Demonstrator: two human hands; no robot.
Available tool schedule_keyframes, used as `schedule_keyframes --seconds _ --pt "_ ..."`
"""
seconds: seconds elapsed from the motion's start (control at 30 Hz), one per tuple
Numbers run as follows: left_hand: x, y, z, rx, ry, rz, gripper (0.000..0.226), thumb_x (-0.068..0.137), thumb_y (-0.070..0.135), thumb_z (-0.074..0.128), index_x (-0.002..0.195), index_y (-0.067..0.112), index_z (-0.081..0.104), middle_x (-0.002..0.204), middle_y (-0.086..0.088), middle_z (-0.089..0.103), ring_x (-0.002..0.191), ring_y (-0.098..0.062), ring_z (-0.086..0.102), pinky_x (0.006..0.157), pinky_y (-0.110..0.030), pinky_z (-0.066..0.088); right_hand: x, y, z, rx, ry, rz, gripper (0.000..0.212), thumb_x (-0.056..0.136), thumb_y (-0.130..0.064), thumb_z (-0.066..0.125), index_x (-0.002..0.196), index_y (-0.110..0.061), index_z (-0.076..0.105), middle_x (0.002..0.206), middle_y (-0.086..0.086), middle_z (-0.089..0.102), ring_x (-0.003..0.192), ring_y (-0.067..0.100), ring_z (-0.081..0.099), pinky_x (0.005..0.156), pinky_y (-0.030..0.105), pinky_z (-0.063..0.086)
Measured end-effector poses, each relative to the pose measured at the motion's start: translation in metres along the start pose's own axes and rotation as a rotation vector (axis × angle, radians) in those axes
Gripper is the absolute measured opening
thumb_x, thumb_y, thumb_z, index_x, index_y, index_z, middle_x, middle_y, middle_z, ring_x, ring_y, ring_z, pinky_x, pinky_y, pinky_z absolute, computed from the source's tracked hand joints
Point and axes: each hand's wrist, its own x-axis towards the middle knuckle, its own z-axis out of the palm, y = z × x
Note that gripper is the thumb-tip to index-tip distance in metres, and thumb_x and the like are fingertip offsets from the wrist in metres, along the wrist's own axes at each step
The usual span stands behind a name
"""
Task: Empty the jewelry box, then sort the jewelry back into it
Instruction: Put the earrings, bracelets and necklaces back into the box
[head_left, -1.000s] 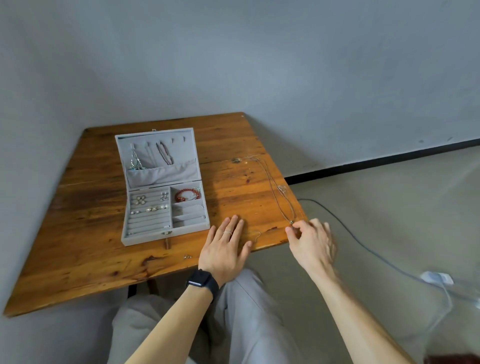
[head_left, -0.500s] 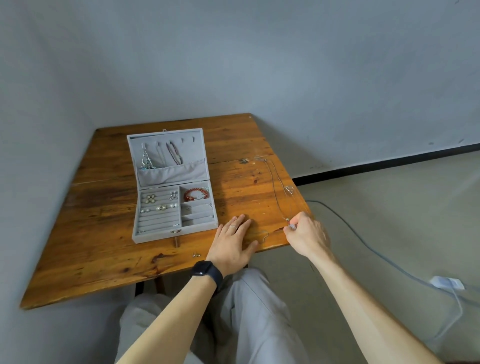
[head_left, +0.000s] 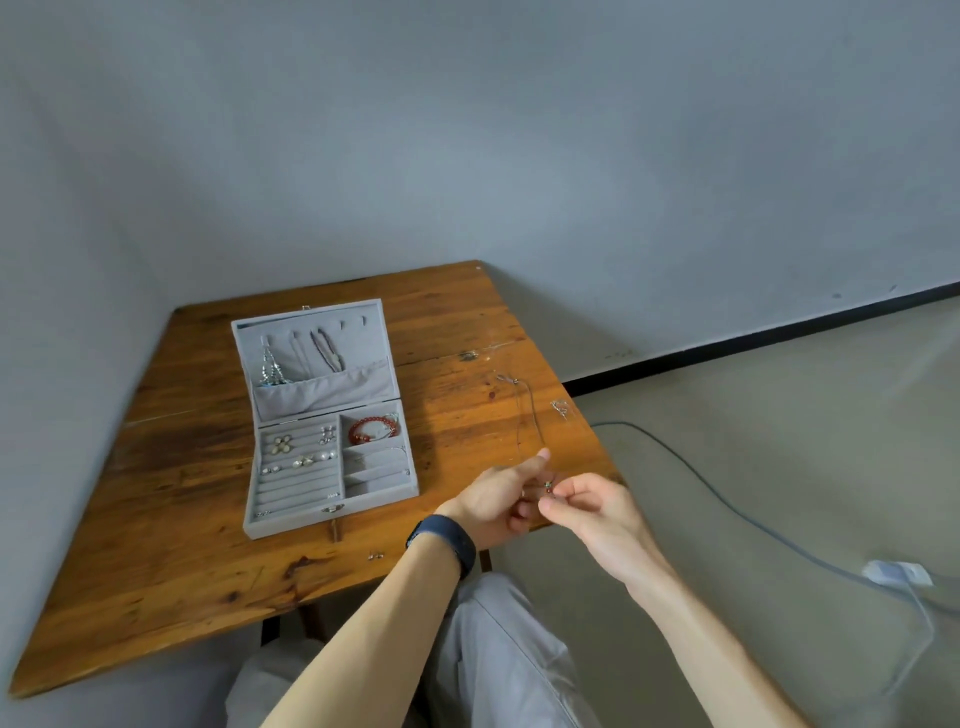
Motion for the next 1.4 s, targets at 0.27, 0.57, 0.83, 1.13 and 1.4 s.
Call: schedule_keyframes --seconds 0.27,0.57,0.83,1.13,1.4 --pt "0.004 0.034 -0.014 -0.323 0.090 0.136 0.010 0.102 0.018 0.055 0.098 0.014 0.063 0.077 0.003 0.067 0.056 -0.006 0.036 0.046 -0.015 0.030 -0.028 0.030 -0.018 -0.037 0.061 0.018 0.018 0.076 -0.037 0.082 0.081 -0.027 0.069 0.079 -0.008 0.073 0.072 0.007 0.066 0.071 0.027 0.049" --pt "-0.039 0.095 -0.093 -0.198 0.356 0.384 0.011 0.102 0.024 0.055 0.099 0.019 0.065 0.087 0.007 0.073 0.056 -0.003 0.043 0.046 -0.015 0.033 -0.020 0.022 -0.006 0.017 0.055 -0.054 0.016 0.084 -0.030 0.077 0.080 -0.020 0.066 0.079 -0.005 0.074 0.072 0.005 0.064 0.074 0.029 0.048" --pt "-0.108 0.106 -0.171 0.194 0.757 0.439 0.024 0.093 0.036 0.069 0.096 0.013 0.076 0.096 0.003 0.078 0.074 -0.011 0.064 0.064 -0.027 0.044 0.007 0.003 0.028 -0.155 0.000 -0.200 0.014 0.087 -0.028 0.075 0.081 -0.023 0.064 0.082 -0.009 0.072 0.078 -0.002 0.064 0.068 0.009 0.045" --pt "-0.177 0.119 -0.221 0.416 0.861 0.516 0.021 0.092 0.035 0.069 0.096 0.016 0.076 0.084 0.002 0.078 0.061 -0.009 0.068 0.056 -0.016 0.053 0.086 -0.042 0.091 -0.438 0.010 -0.311 0.006 0.092 -0.030 0.070 0.096 -0.032 0.066 0.097 -0.016 0.070 0.089 0.002 0.065 0.068 0.013 0.047" --pt "-0.194 0.167 -0.231 0.396 1.066 0.869 0.022 0.091 0.041 0.070 0.090 0.020 0.077 0.084 0.008 0.078 0.056 -0.016 0.065 0.067 -0.030 0.053 0.168 -0.111 0.162 -0.564 0.024 -0.601 0.014 0.091 -0.023 0.071 0.105 -0.019 0.074 0.101 -0.005 0.068 0.093 0.015 0.065 0.078 0.018 0.046"
